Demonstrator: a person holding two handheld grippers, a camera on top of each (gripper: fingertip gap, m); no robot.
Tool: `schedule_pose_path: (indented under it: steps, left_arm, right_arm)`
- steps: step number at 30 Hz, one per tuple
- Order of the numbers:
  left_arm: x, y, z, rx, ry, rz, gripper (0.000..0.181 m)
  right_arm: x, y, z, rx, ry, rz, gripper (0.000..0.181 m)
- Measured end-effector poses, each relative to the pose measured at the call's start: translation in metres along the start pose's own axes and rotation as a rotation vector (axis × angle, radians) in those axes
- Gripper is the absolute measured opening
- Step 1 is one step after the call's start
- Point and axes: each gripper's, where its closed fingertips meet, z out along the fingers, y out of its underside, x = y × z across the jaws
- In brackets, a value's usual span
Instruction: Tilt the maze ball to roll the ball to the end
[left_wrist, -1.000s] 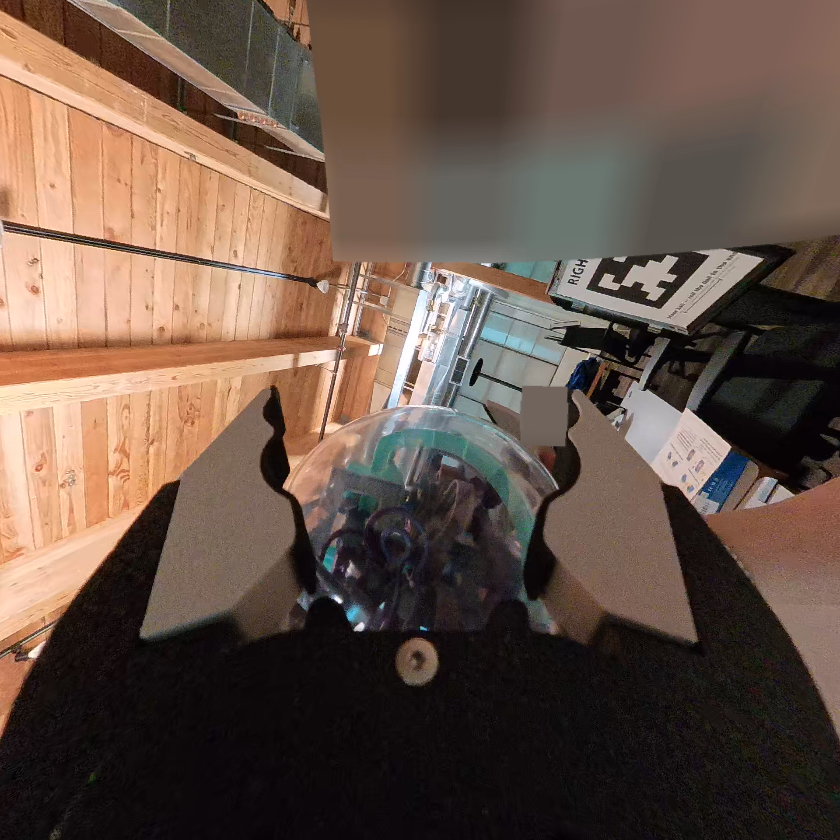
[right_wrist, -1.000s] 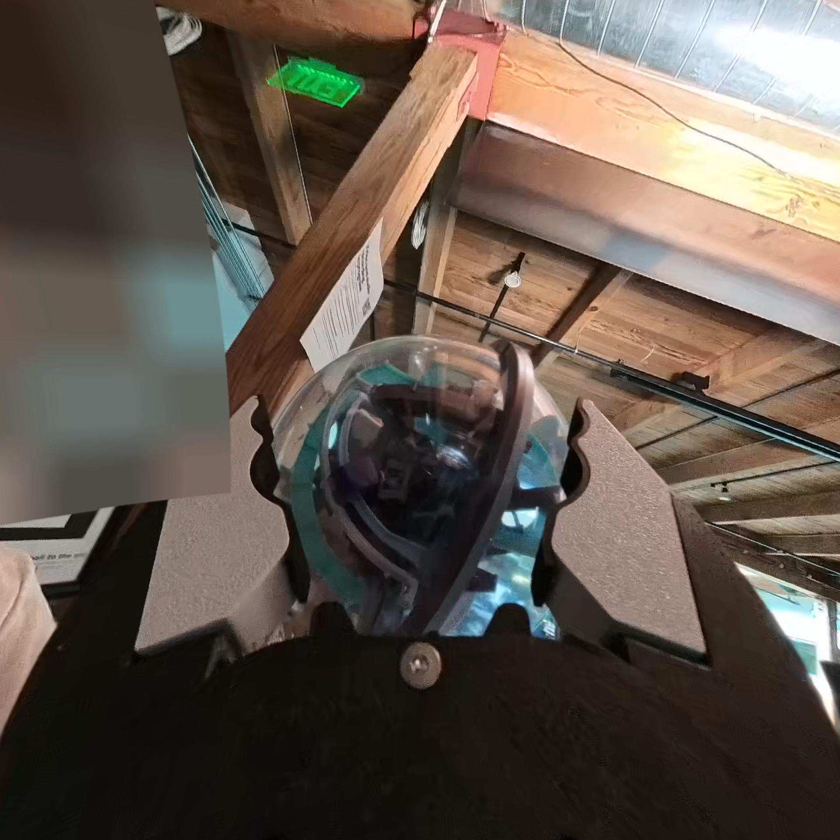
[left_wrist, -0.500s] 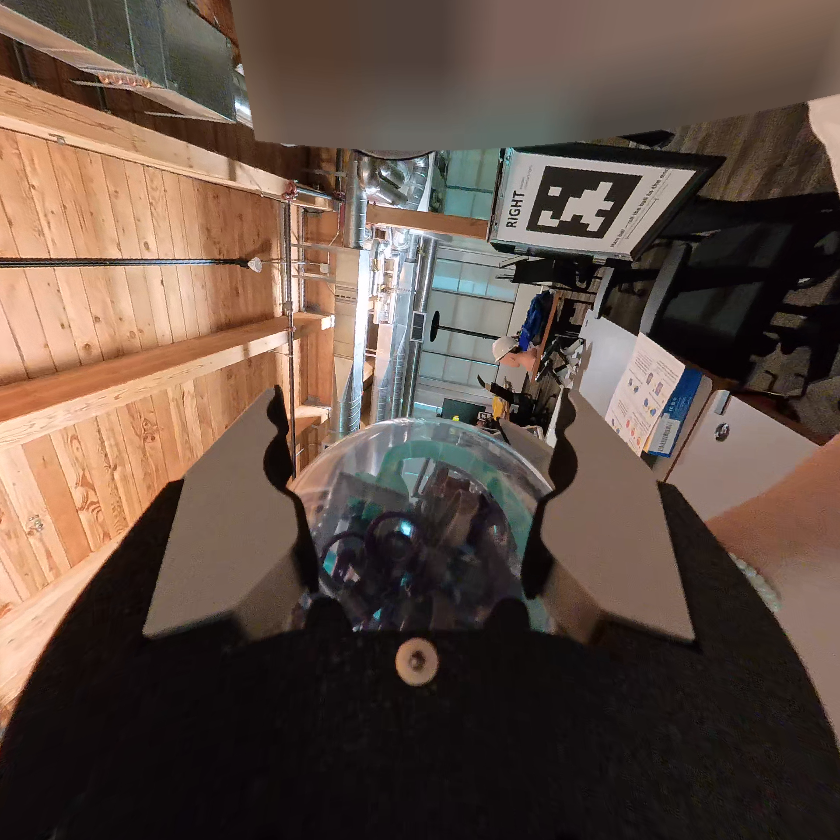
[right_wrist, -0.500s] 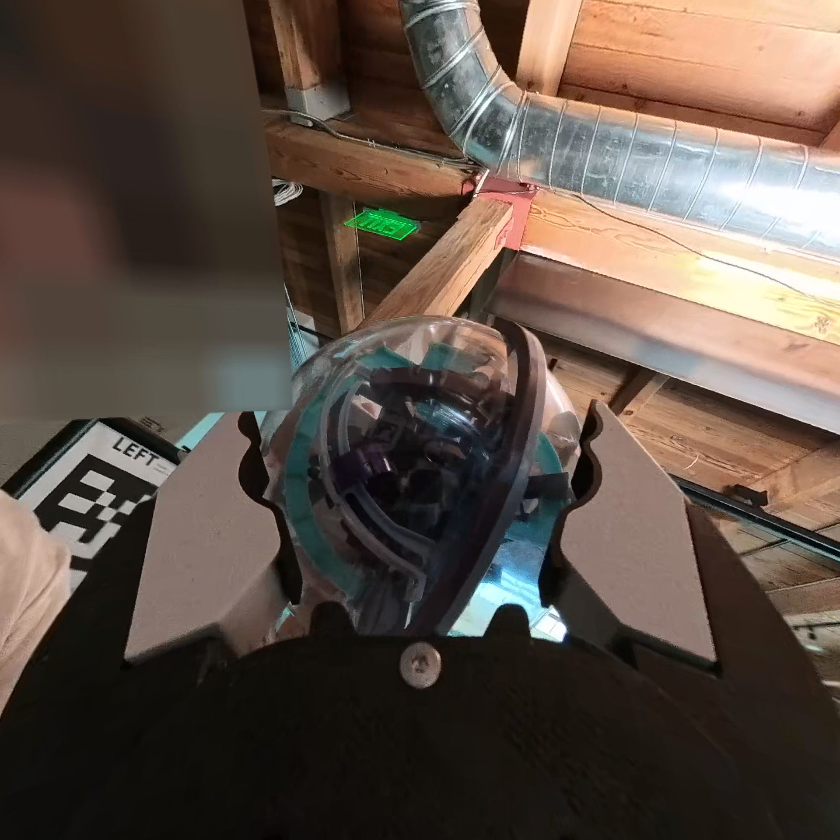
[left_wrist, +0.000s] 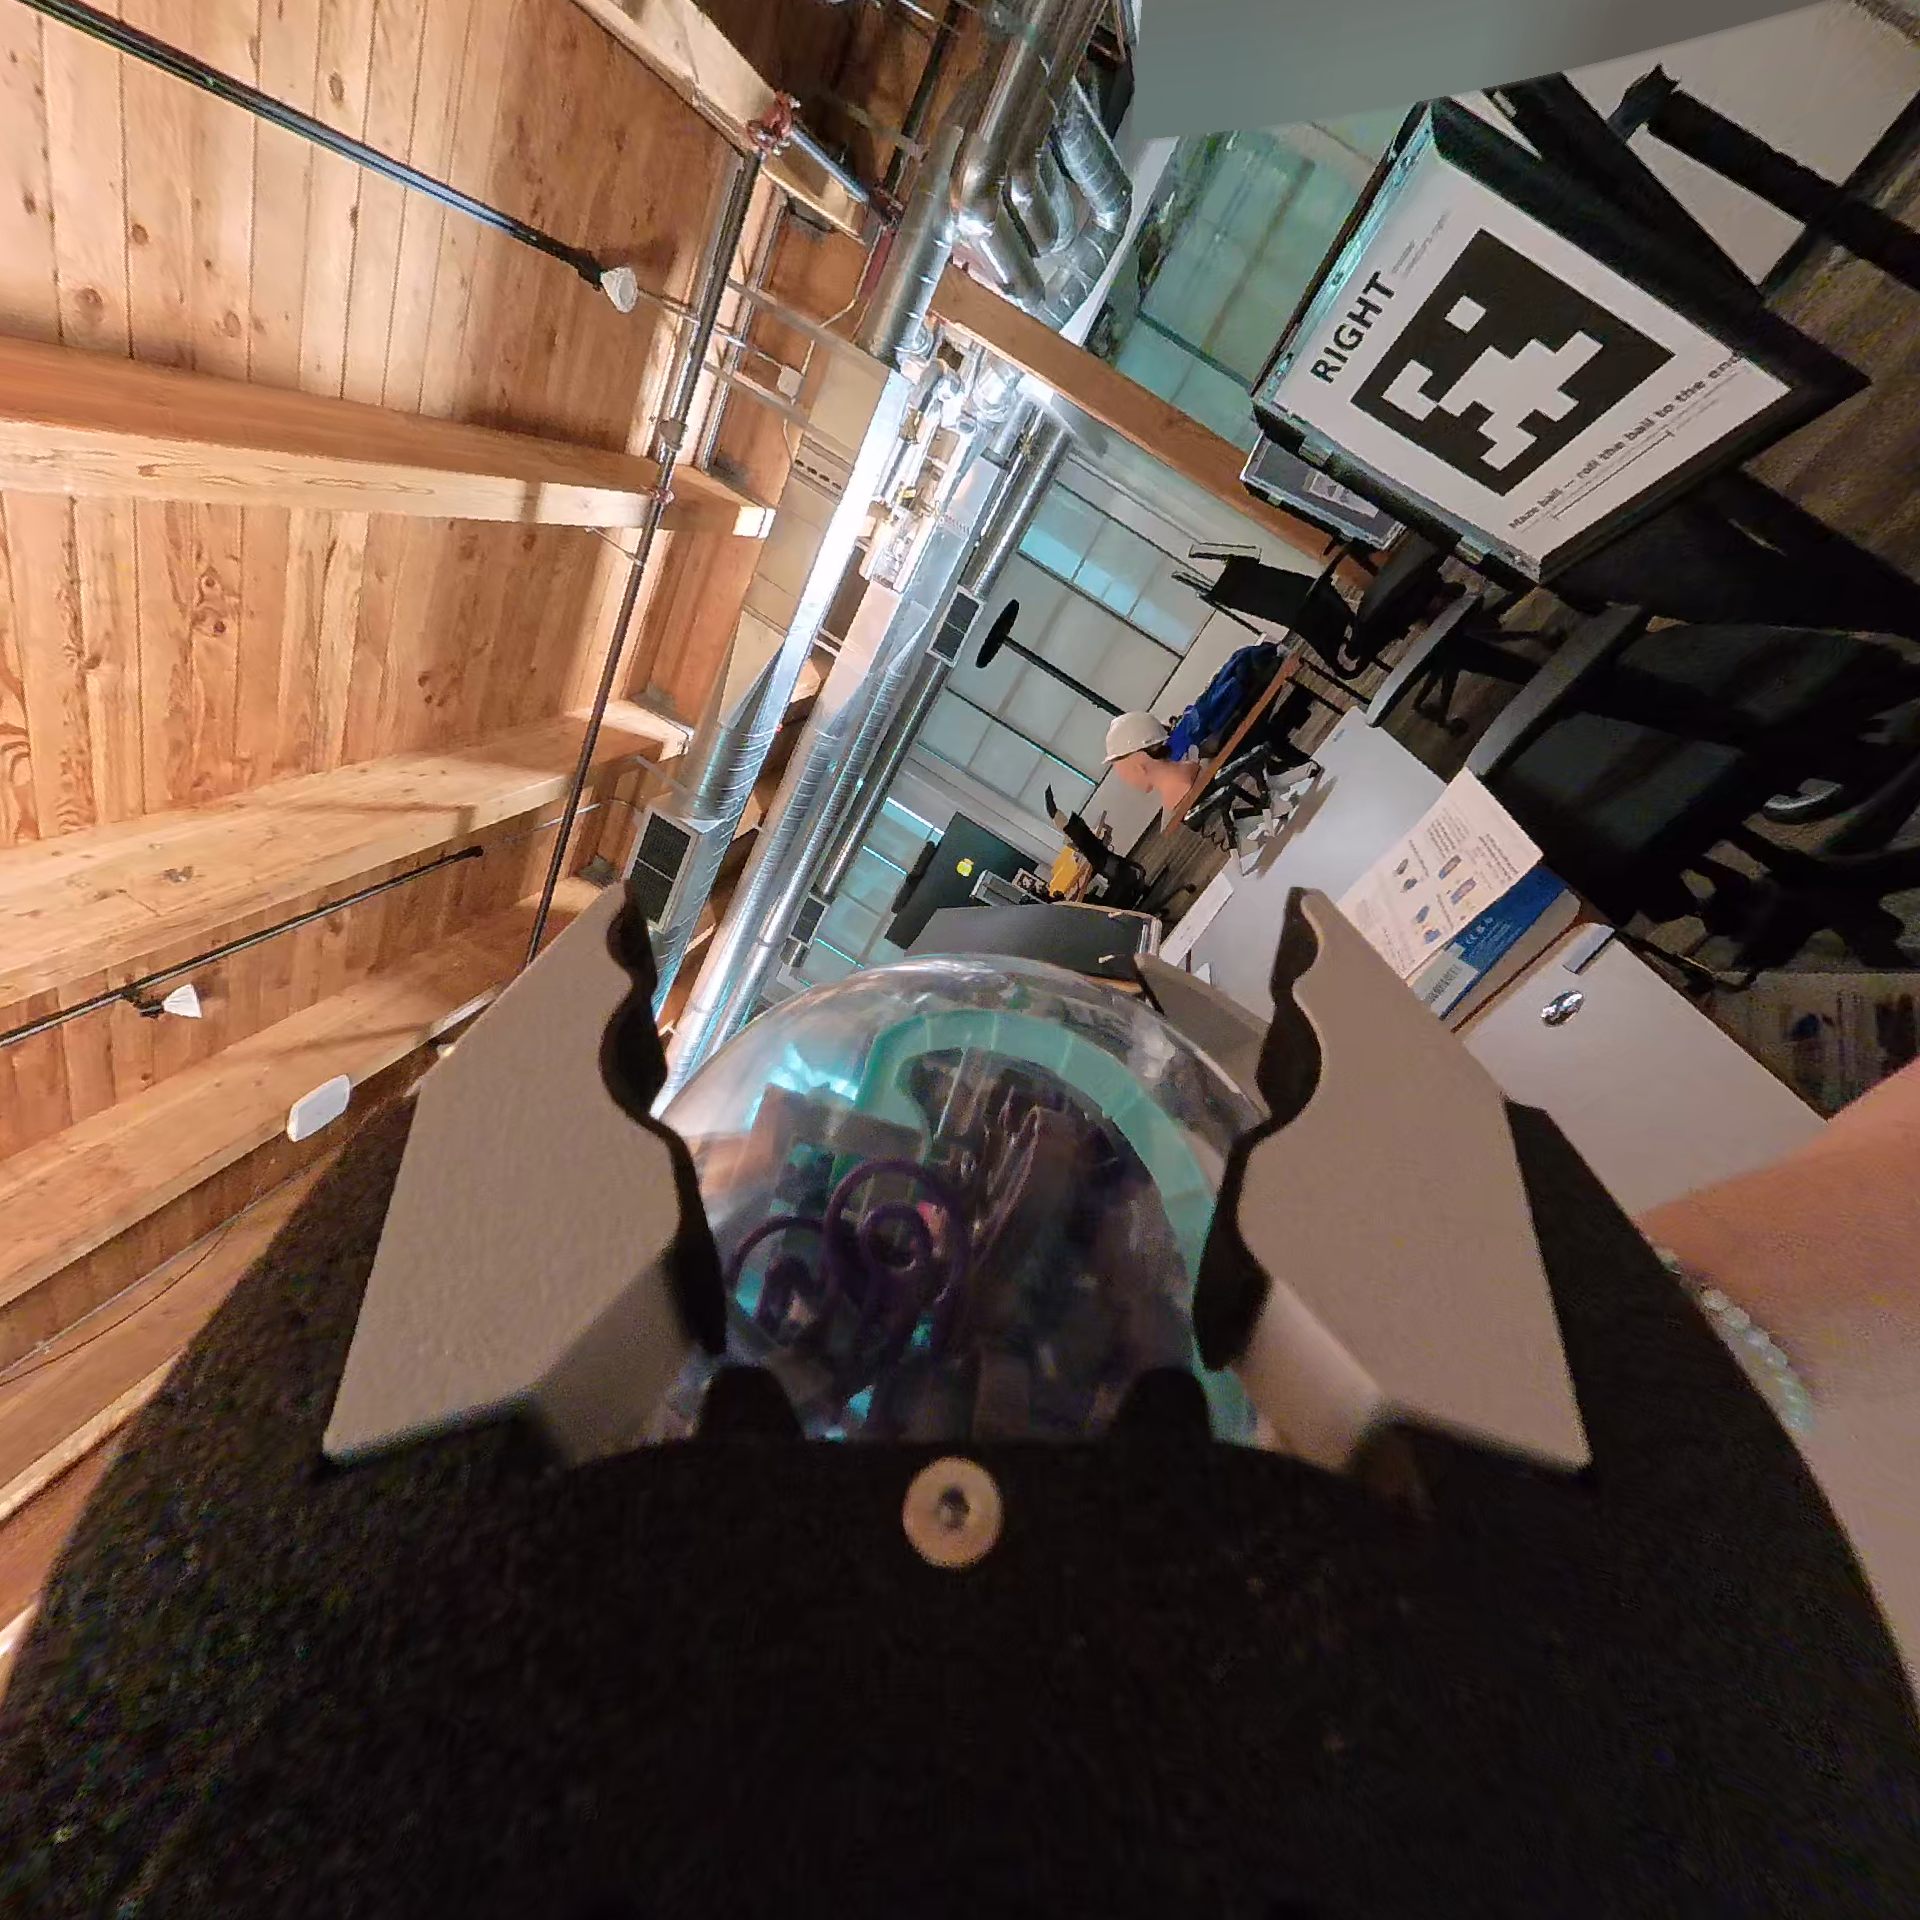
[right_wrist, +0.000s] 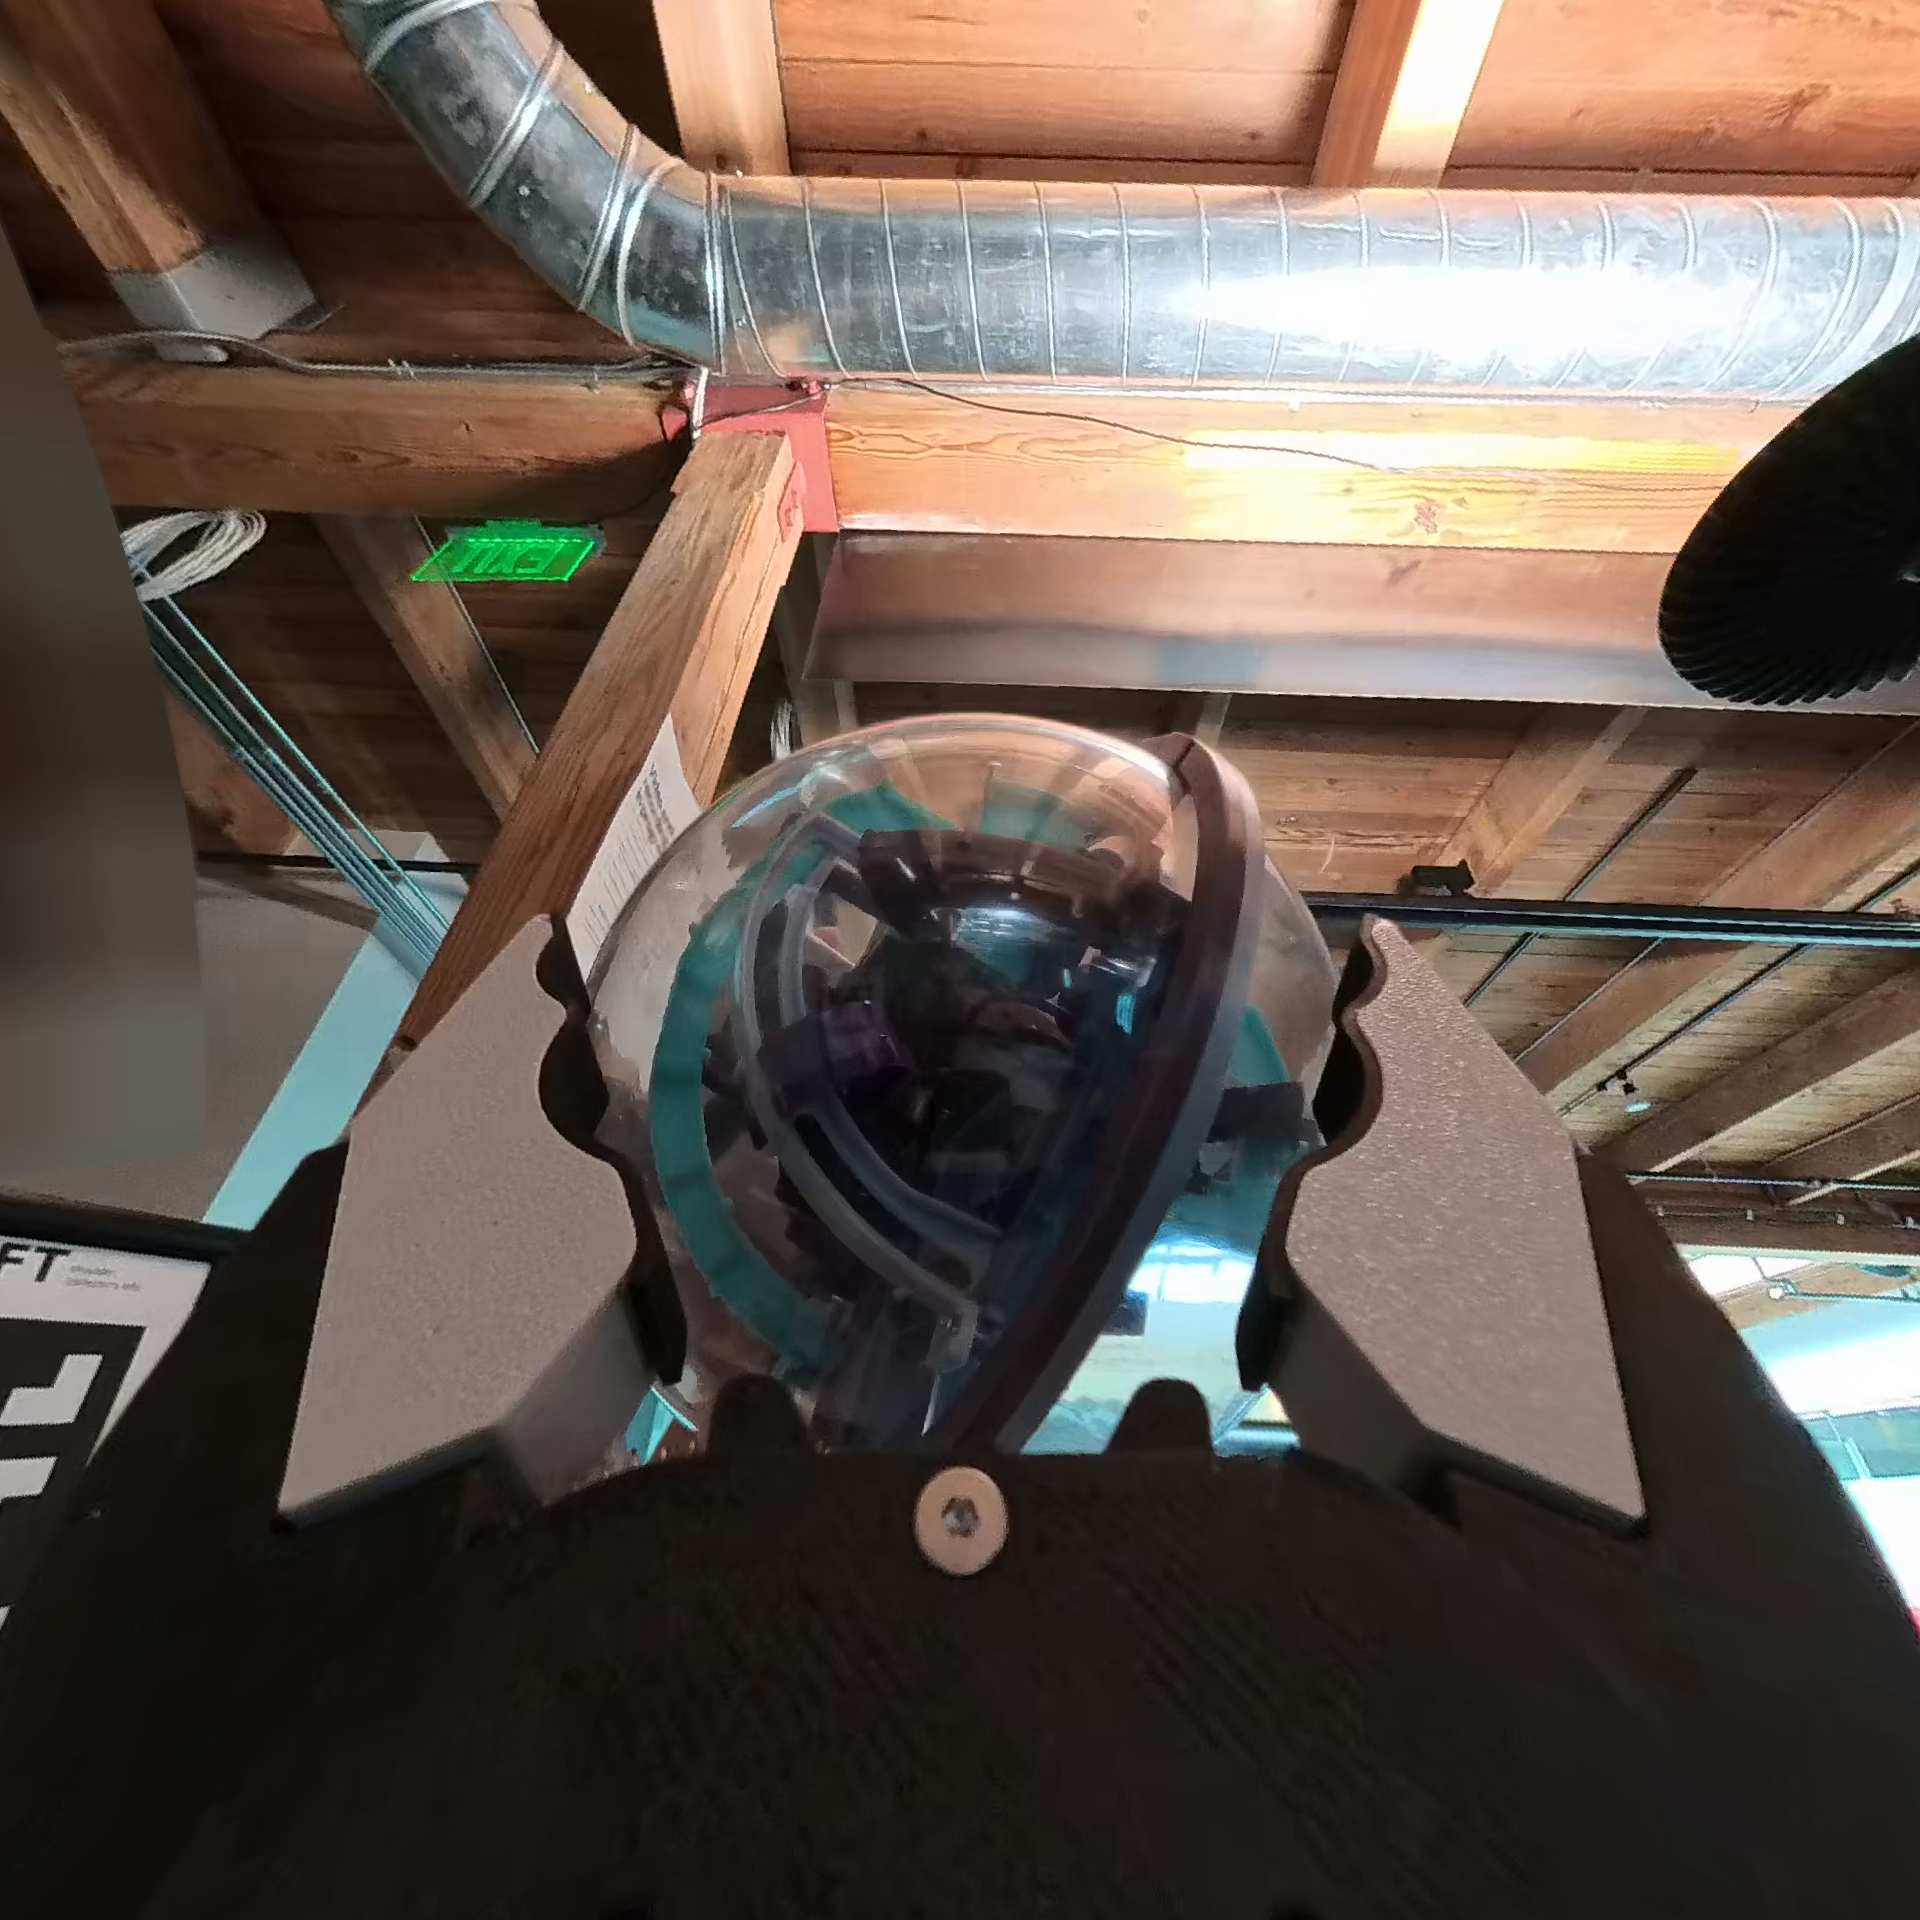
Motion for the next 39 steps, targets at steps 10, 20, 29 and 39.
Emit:
schedule_pose_path:
  steps: [10, 20, 29, 39]
  left_arm:
    - [0.011, -0.003, -0.003, 0.039, -0.013, 0.035, 0.115]
    - [0.016, -0.002, -0.002, 0.021, -0.014, 0.074, 0.116]
    - [0.043, -0.062, 0.009, 0.084, 0.005, 0.301, 0.117]
    - [0.025, -0.033, 0.005, 0.073, -0.038, 0.214, 0.116]
  right_arm:
    - [-0.006, 0.0, -0.005, -0.007, -0.016, -0.007, 0.139]
    - [-0.006, 0.001, -0.007, 0.0, -0.044, 0.004, 0.14]
    - [-0.075, -0.017, 0.019, -0.034, -0.299, -0.176, 0.142]
    - [-0.037, -0.011, 0.013, -0.041, -0.203, -0.076, 0.141]
